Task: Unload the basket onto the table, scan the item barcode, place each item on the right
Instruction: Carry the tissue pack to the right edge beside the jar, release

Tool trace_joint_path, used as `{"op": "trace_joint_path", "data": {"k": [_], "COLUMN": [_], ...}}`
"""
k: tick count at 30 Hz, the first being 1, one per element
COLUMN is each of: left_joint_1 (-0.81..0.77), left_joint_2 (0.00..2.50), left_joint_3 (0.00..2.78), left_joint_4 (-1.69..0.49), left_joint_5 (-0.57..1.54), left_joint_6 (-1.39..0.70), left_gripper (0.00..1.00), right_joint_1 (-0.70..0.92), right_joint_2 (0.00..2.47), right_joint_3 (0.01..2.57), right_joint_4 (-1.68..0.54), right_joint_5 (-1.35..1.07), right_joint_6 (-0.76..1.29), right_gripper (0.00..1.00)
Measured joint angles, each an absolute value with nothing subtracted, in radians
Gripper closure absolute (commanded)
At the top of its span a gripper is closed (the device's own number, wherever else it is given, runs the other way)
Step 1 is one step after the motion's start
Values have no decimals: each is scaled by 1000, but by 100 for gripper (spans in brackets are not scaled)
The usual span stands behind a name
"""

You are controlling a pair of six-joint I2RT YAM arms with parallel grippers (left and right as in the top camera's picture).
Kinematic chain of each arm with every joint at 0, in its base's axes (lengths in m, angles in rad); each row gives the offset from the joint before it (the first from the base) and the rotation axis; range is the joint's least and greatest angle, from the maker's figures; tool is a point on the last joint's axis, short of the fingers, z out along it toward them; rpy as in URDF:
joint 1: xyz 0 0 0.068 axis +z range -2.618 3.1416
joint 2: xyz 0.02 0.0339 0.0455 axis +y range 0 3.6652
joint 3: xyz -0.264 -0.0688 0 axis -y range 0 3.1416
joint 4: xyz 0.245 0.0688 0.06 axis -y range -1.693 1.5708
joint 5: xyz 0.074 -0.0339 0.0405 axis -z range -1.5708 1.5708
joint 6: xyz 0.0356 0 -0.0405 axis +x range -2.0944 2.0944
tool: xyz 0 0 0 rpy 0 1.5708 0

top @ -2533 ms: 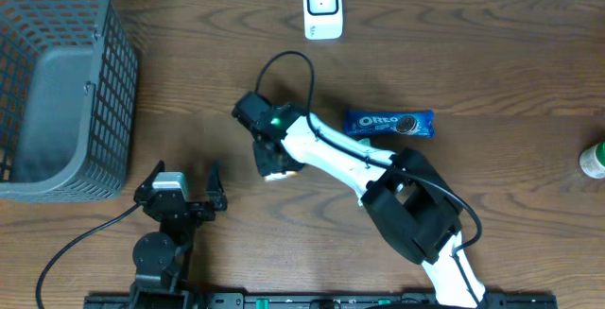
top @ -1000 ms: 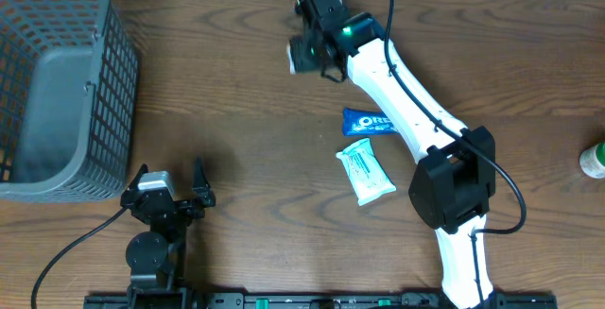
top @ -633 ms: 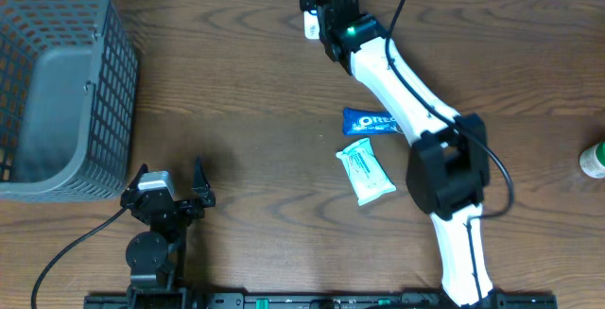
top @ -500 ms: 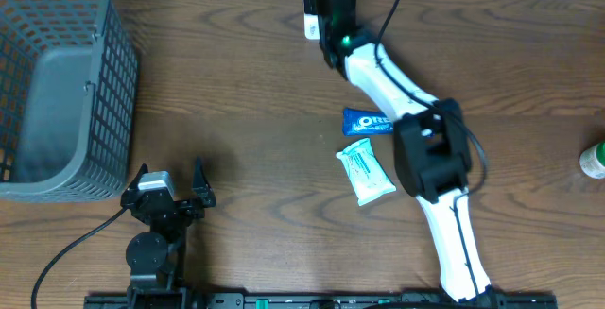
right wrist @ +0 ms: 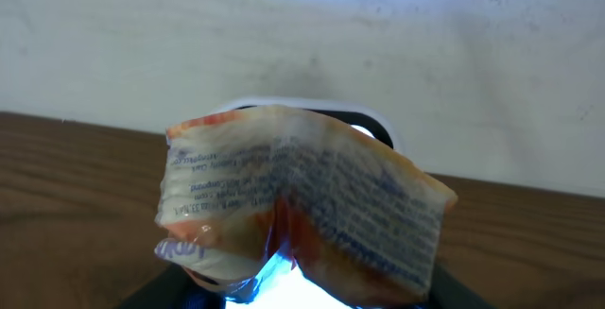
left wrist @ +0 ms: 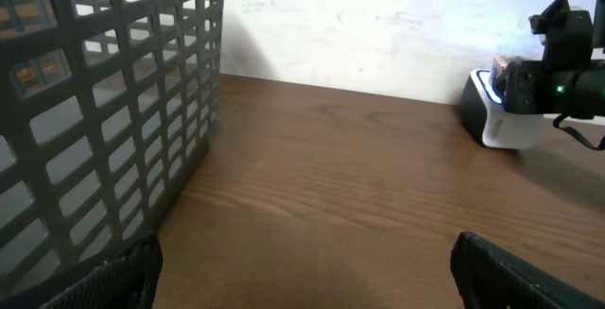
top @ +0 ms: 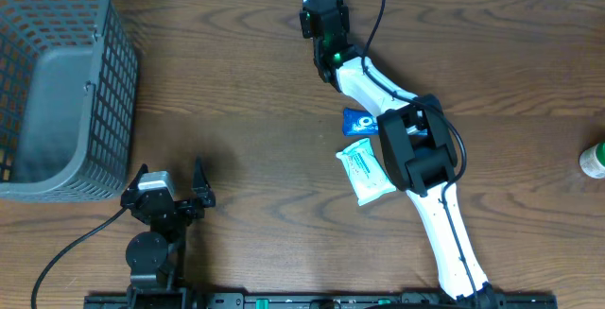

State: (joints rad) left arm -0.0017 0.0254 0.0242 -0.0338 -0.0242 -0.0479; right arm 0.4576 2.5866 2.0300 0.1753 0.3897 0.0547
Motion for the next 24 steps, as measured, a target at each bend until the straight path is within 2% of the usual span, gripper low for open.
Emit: {"op": "trace_joint_path", "data": {"k": [5,7,8,10,13,14,15,18,21,24], "left_joint_1": [-2,-2,-2,-2,-2,-2,-2,-2,-2,-2], "left_joint_2": [25,25,26,26,25,26,25,25,25,25], "left_joint_3": [24,24,24,25,25,25,25,25,25,25], "left_joint_4": [-34,-34,-34,-34,-35,-35,-34,-35,-35,-35], "left_joint_5": [-25,-24,-24,-24,-24,-25,-25,-25,-25,-24], "left_joint_6": [-48,-48,-48,-48,-48,-48,-48,-48,-48,-48], "left_gripper": [2,2,2,2,2,2,2,2,2,2], "right_joint_1": [458,458,457,456,448,435,426,345,226,76], "right_joint_2": [2563,2529,2506,2452,2325,2235,2202,2086,2077,2106], "right_joint_3": [2030,2030,2026,2020,2025,2024,2024,2042,2044,2013], "right_joint_4": [110,9,-48,-171,-434,-647,-710,-997,-1184,-1238], "right_joint_5": [386,377,381,375,371,367,369,366,365,363], "right_joint_6": [50,46,44,41,41,41,41,49,54,56], "right_gripper": [62,62,59,55,59,61,63,59,55,55]}}
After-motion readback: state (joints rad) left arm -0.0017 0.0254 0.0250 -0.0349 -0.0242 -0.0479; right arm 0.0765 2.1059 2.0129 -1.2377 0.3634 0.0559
